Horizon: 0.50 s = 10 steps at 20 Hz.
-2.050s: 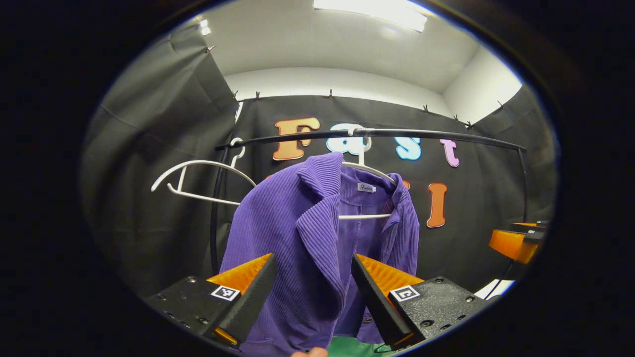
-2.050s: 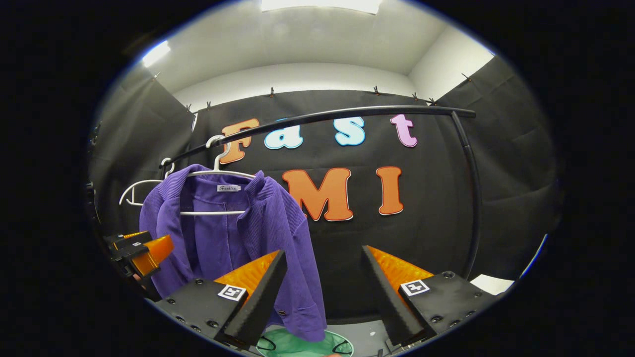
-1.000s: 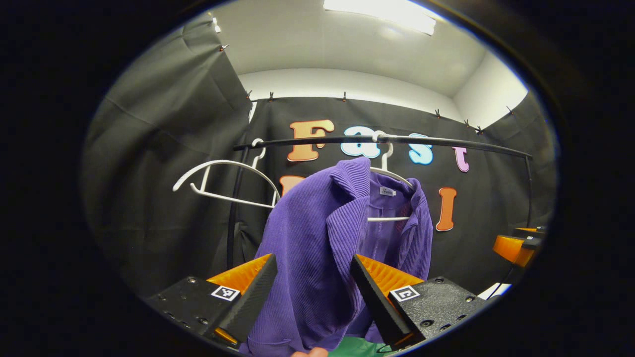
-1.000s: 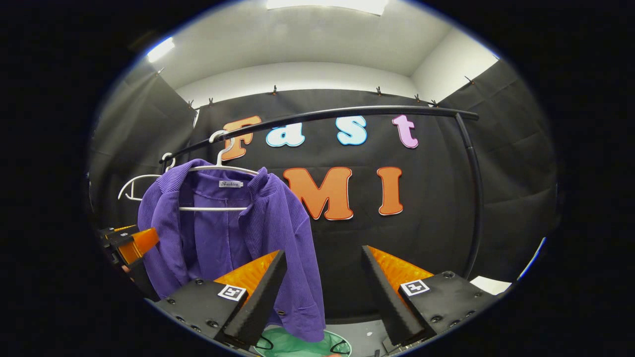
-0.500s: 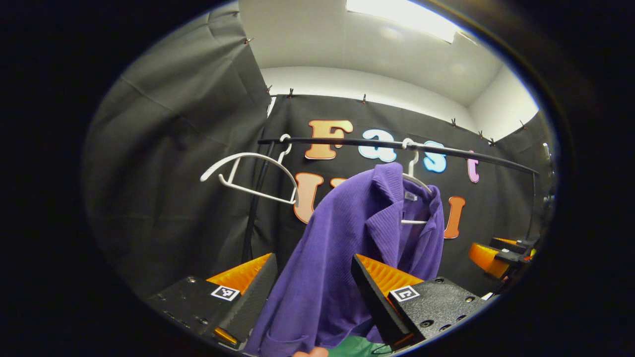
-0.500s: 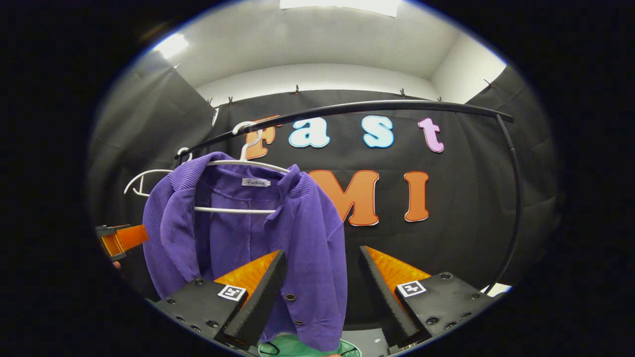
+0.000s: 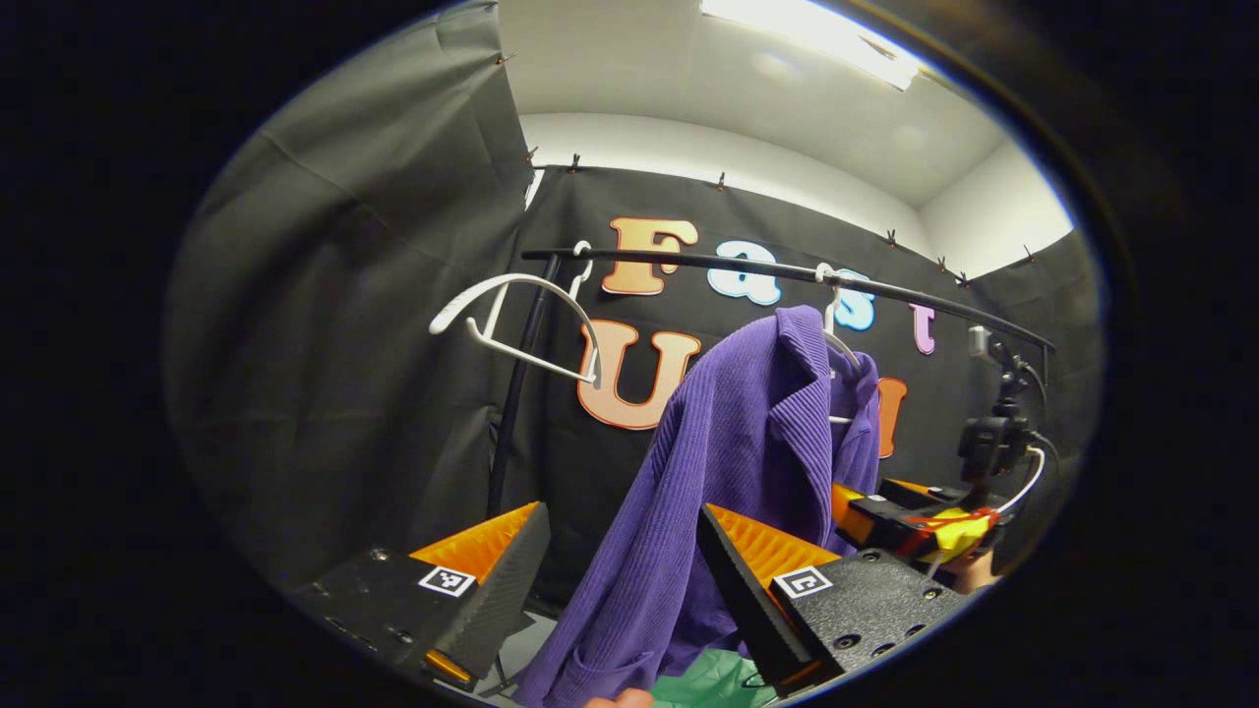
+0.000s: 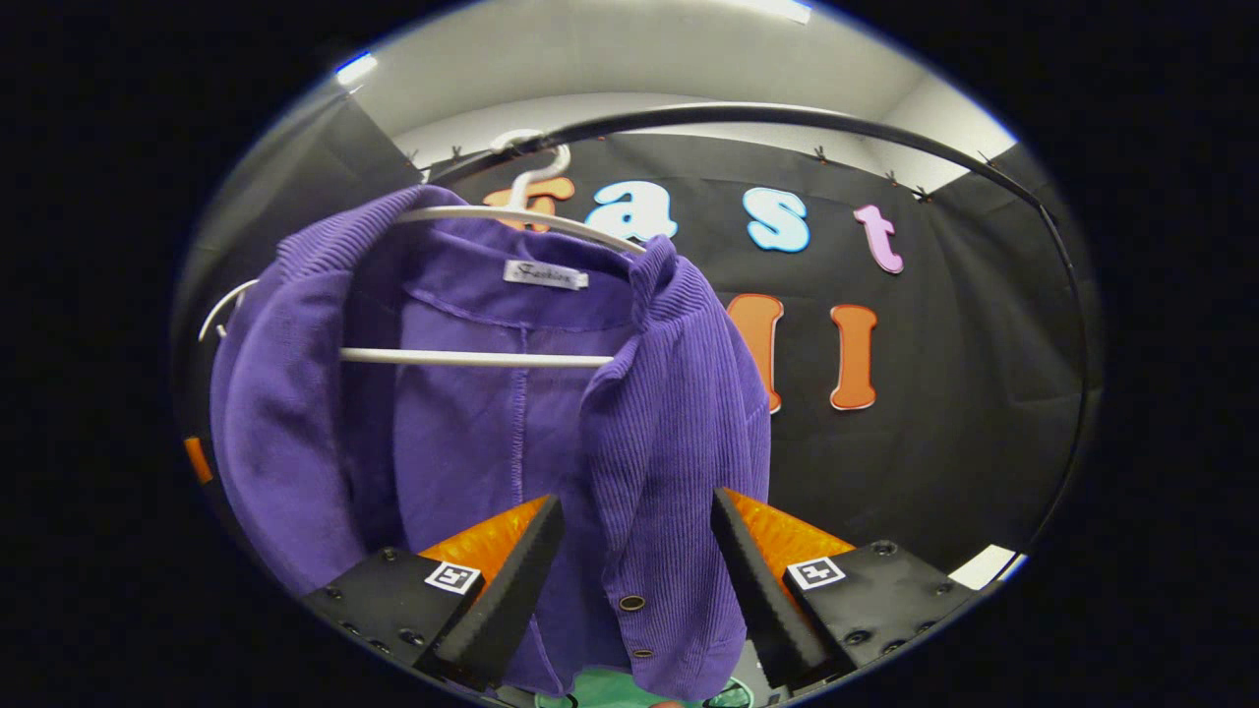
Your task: Grasp the clothes on the hanger with both hands and then place them into the laundry hamper below.
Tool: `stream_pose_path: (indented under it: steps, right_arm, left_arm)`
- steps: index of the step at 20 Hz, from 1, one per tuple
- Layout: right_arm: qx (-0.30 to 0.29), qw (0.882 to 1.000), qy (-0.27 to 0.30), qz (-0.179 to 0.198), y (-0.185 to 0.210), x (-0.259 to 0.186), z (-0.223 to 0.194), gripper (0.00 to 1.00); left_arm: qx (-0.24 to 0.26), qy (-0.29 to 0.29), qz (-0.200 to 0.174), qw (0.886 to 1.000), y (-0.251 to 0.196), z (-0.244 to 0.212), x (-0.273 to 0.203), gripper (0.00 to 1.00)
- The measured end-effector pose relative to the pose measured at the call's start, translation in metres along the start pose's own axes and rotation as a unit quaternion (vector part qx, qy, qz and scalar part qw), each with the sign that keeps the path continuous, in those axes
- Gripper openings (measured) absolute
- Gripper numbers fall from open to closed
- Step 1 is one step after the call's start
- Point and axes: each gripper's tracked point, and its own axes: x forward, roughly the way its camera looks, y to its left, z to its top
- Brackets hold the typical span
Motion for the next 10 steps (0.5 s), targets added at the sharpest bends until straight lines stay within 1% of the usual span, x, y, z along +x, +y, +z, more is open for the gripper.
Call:
stream_pose_path:
  steps: [1,2,3,4,5,6,7,8,9,10]
  right_arm:
    - [0.009,1.000,0.006,0.001,0.000,0.011,-0.006,0.98]
    - [0.008,1.000,0.013,-0.001,-0.005,0.020,-0.012,1.00]
    - [-0.003,1.000,0.015,-0.012,-0.015,0.029,-0.018,0.94]
    - [-0.019,0.999,0.014,-0.025,-0.028,0.037,-0.022,0.98]
    - [-0.033,0.999,0.008,-0.037,-0.041,0.044,-0.025,0.98]
    - [-0.043,0.998,0.005,-0.037,-0.051,0.051,-0.027,0.94]
    - [-0.048,0.999,0.005,-0.019,-0.054,0.054,-0.029,0.98]
    - [-0.049,0.999,0.005,-0.006,-0.060,0.057,-0.029,0.94]
    - [-0.045,0.999,0.006,0.011,-0.066,0.059,-0.029,0.75]
    - [-0.042,0.999,0.006,0.024,-0.077,0.059,-0.029,0.55]
  left_arm:
    - [0.009,-0.002,0.003,1.000,-0.002,0.000,-0.001,0.95]
    - [0.024,-0.008,0.010,1.000,-0.005,0.001,-0.002,0.95]
    - [0.044,-0.014,0.016,0.999,-0.010,0.002,-0.003,0.95]
    - [0.061,-0.020,0.019,0.998,-0.018,0.001,-0.003,0.95]
    - [0.066,-0.026,0.018,0.997,-0.030,0.000,-0.005,0.95]
    - [0.060,-0.026,0.017,0.998,-0.041,-0.003,-0.007,0.95]
    - [0.044,-0.018,0.017,0.999,-0.052,-0.010,-0.007,0.92]
    - [0.027,-0.010,0.018,0.999,-0.062,-0.018,-0.008,0.95]
    - [0.015,-0.005,0.025,1.000,-0.070,-0.023,-0.008,0.92]
    - [0.010,-0.005,0.040,0.999,-0.074,-0.024,-0.006,0.95]
